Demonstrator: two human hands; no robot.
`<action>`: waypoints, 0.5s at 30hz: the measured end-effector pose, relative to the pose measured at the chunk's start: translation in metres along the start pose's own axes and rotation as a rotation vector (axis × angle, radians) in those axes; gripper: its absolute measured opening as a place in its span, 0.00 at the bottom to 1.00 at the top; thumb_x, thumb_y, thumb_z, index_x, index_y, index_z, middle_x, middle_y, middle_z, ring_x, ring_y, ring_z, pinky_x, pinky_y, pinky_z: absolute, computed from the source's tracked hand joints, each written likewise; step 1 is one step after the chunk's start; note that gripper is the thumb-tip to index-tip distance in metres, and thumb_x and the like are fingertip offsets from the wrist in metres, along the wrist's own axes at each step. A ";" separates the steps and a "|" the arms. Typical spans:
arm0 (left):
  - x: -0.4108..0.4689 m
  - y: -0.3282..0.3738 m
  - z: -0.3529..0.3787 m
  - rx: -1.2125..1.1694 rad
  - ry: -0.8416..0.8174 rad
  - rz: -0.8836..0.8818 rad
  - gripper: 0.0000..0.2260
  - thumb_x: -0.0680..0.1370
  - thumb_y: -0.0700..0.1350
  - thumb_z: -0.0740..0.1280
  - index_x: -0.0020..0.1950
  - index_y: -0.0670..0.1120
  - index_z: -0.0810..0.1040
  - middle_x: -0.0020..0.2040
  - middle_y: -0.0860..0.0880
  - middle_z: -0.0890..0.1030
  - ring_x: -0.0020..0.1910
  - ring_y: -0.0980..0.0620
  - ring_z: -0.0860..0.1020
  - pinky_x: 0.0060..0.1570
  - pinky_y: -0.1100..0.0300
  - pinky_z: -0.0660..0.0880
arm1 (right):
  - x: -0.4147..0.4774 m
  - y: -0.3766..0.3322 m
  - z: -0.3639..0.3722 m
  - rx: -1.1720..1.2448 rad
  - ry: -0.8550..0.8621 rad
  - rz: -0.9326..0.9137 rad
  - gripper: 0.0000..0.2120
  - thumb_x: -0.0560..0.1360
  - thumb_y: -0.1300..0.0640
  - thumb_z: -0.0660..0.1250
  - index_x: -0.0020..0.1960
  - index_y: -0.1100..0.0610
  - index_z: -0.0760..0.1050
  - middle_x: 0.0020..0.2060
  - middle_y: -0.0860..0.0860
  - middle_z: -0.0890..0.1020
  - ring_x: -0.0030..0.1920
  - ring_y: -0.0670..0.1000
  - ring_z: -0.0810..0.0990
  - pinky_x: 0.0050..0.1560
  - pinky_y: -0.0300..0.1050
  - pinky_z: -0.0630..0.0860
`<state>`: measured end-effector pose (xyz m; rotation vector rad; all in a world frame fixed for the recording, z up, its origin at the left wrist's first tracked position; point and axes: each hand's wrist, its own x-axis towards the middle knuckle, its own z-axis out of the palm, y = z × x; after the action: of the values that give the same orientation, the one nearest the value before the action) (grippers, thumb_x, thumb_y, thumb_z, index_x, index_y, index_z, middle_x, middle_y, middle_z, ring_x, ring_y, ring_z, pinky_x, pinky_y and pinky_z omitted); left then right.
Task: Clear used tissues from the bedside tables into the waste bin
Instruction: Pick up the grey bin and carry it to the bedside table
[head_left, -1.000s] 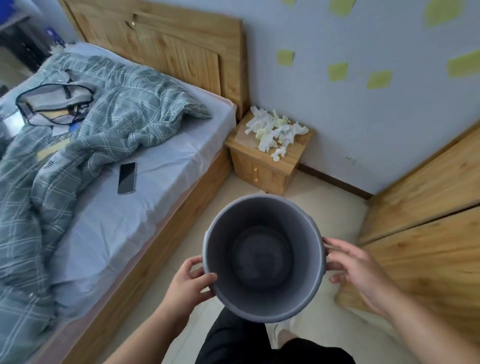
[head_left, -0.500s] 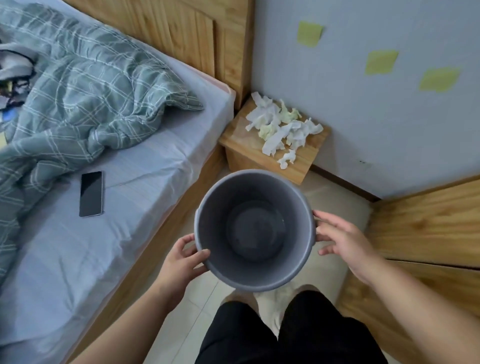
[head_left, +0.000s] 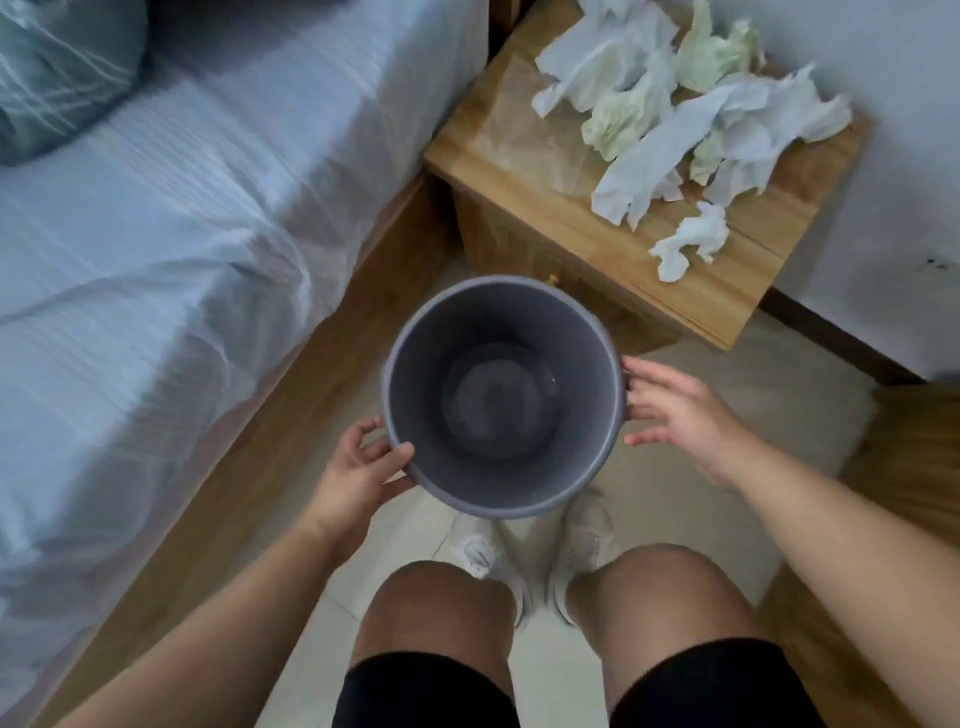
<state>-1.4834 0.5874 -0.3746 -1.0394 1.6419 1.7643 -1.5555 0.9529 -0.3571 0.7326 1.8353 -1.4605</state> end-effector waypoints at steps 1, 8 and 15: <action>0.023 -0.010 0.002 0.003 0.014 0.001 0.15 0.82 0.35 0.71 0.63 0.50 0.74 0.52 0.49 0.90 0.49 0.48 0.89 0.47 0.52 0.86 | 0.024 0.007 0.005 -0.005 -0.010 0.009 0.24 0.83 0.65 0.63 0.78 0.53 0.69 0.65 0.55 0.82 0.53 0.55 0.86 0.42 0.50 0.84; 0.132 -0.060 0.004 0.008 0.021 0.011 0.15 0.82 0.35 0.70 0.62 0.52 0.75 0.56 0.47 0.90 0.51 0.47 0.89 0.46 0.55 0.86 | 0.123 0.051 0.021 0.000 -0.073 0.023 0.26 0.82 0.60 0.66 0.79 0.50 0.67 0.68 0.49 0.81 0.59 0.51 0.86 0.51 0.49 0.85; 0.157 -0.075 0.001 -0.020 0.014 -0.009 0.17 0.82 0.37 0.71 0.67 0.54 0.74 0.58 0.48 0.89 0.58 0.46 0.87 0.51 0.56 0.86 | 0.150 0.062 0.025 0.054 -0.208 0.013 0.29 0.72 0.51 0.74 0.71 0.35 0.73 0.66 0.38 0.81 0.63 0.44 0.83 0.62 0.51 0.81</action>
<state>-1.5146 0.5780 -0.5458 -1.0688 1.6290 1.7746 -1.5964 0.9451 -0.5154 0.5930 1.6366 -1.5221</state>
